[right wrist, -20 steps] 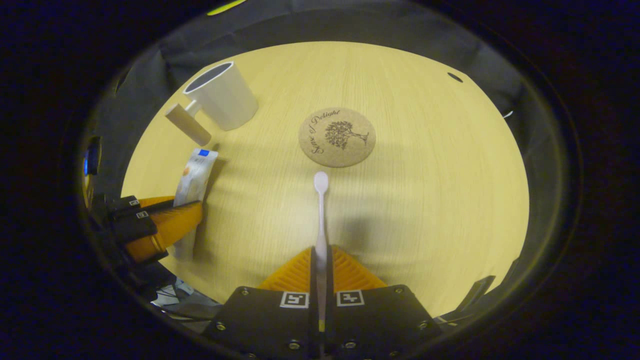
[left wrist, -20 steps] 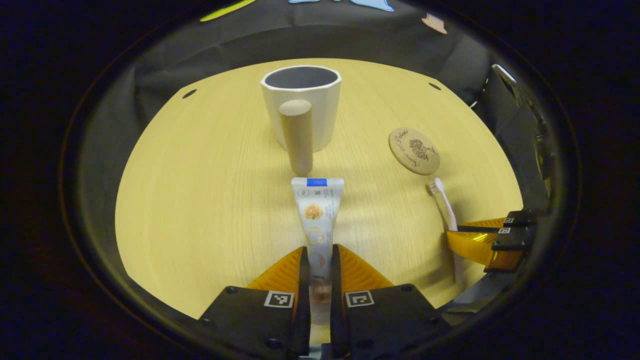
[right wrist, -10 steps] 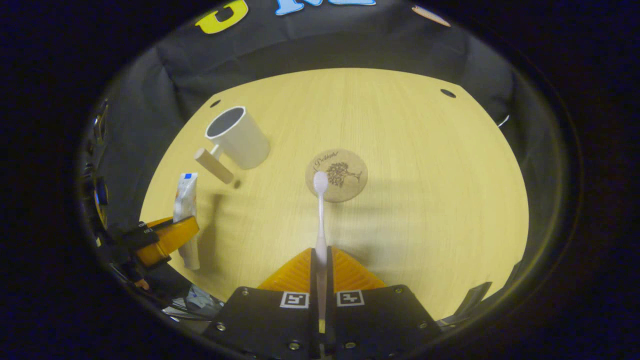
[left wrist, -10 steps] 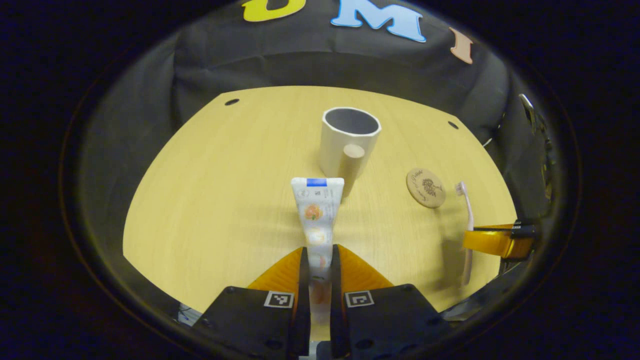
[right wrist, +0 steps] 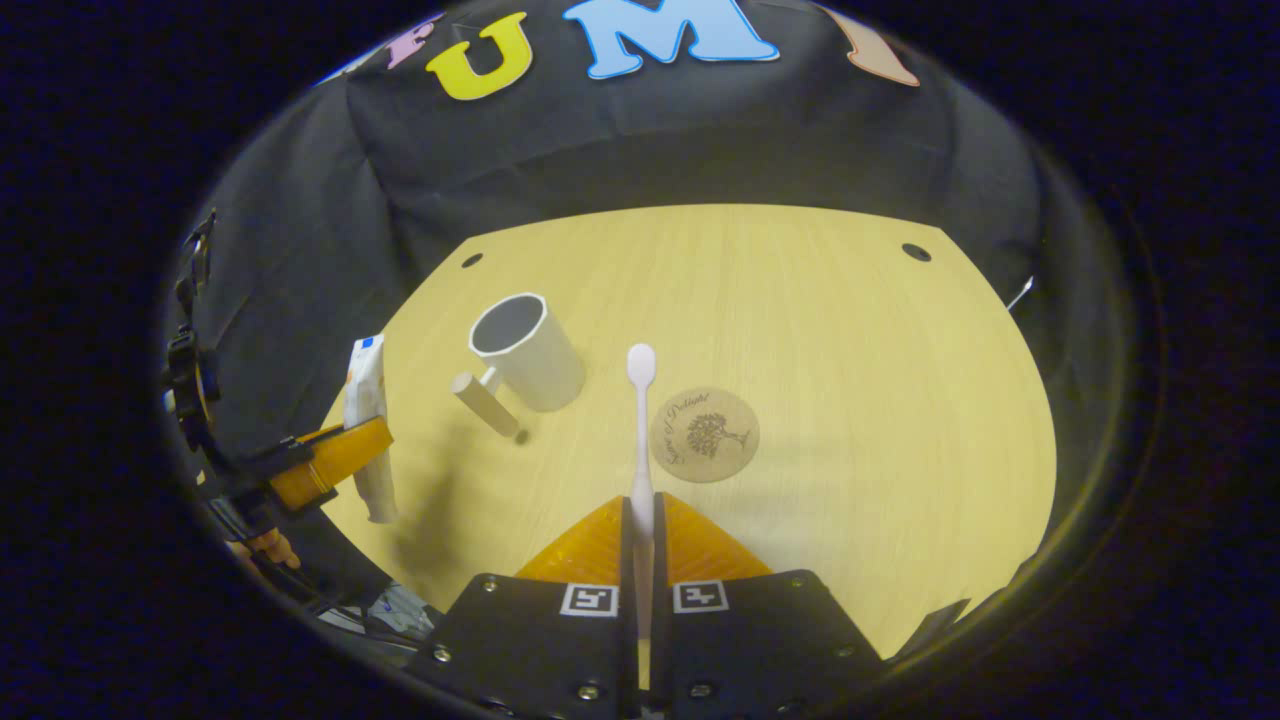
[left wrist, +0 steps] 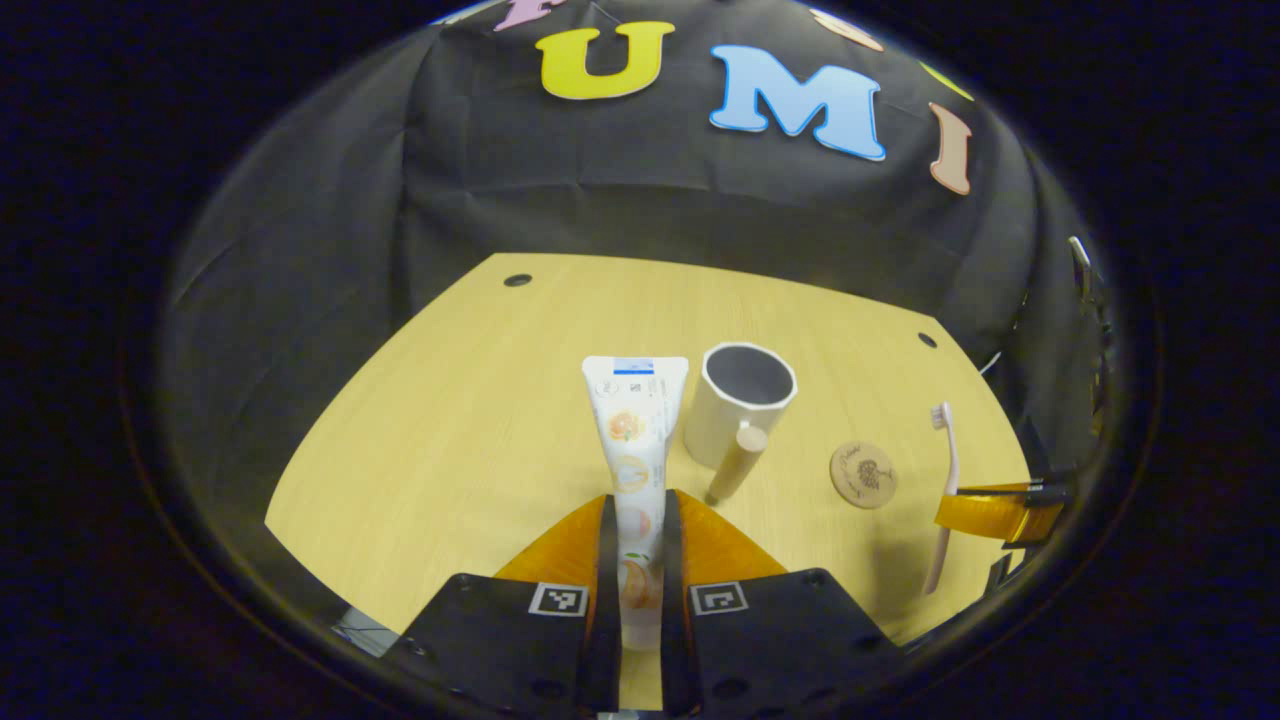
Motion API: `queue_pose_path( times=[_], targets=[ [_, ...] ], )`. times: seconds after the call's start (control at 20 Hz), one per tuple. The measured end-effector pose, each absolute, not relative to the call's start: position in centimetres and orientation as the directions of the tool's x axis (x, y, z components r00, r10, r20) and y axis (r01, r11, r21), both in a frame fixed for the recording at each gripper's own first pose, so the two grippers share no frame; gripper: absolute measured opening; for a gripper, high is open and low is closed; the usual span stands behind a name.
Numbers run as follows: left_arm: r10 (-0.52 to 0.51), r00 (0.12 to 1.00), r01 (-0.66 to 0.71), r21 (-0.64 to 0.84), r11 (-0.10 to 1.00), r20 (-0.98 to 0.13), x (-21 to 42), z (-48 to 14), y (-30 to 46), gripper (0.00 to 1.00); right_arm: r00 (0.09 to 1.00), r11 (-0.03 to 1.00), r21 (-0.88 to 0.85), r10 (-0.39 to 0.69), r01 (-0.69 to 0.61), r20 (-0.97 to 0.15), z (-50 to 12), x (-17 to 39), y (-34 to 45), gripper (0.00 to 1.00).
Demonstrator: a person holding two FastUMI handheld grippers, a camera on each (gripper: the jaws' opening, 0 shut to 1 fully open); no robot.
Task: Put the toothbrush and toothpaste on the desktop into the cup, then pick up the cup and place it on the coaster on the desktop.
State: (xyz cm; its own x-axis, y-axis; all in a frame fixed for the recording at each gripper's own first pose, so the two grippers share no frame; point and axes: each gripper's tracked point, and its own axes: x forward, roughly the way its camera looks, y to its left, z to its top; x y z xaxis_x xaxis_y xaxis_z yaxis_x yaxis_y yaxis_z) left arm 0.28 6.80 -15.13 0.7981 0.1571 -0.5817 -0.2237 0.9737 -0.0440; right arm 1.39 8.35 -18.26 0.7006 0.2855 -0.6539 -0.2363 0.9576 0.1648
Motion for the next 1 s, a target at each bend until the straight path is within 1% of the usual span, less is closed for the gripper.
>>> queue_pose_path(
  times=[0.25, 0.55, 0.7, 1.0],
  targets=[
    [0.183, 0.888, -0.230, -0.065, 0.971, -0.421, 4.4, -10.6, 8.1, 0.22, 0.763, 0.954, 0.147, 0.297, -0.261, -0.575, -15.3, 2.4, 8.7, 0.06],
    [0.145, 0.962, -0.173, -0.107, 0.979, -0.233, 8.9, -5.4, 7.8, 0.22, 0.832, 0.957, 0.135, 0.289, -0.255, -0.474, -12.4, 3.6, 8.3, 0.05],
    [0.107, 0.982, -0.129, -0.144, 0.981, -0.154, 11.3, -4.4, 6.8, 0.22, 0.851, 0.964, 0.126, 0.264, -0.232, -0.453, -12.0, 3.8, 7.9, 0.06],
    [0.065, 0.998, -0.064, -0.182, 0.981, -0.004, 15.4, -2.3, 5.2, 0.22, 0.873, 0.974, 0.120, 0.224, -0.190, -0.434, -11.4, 3.8, 6.5, 0.05]
  ],
)
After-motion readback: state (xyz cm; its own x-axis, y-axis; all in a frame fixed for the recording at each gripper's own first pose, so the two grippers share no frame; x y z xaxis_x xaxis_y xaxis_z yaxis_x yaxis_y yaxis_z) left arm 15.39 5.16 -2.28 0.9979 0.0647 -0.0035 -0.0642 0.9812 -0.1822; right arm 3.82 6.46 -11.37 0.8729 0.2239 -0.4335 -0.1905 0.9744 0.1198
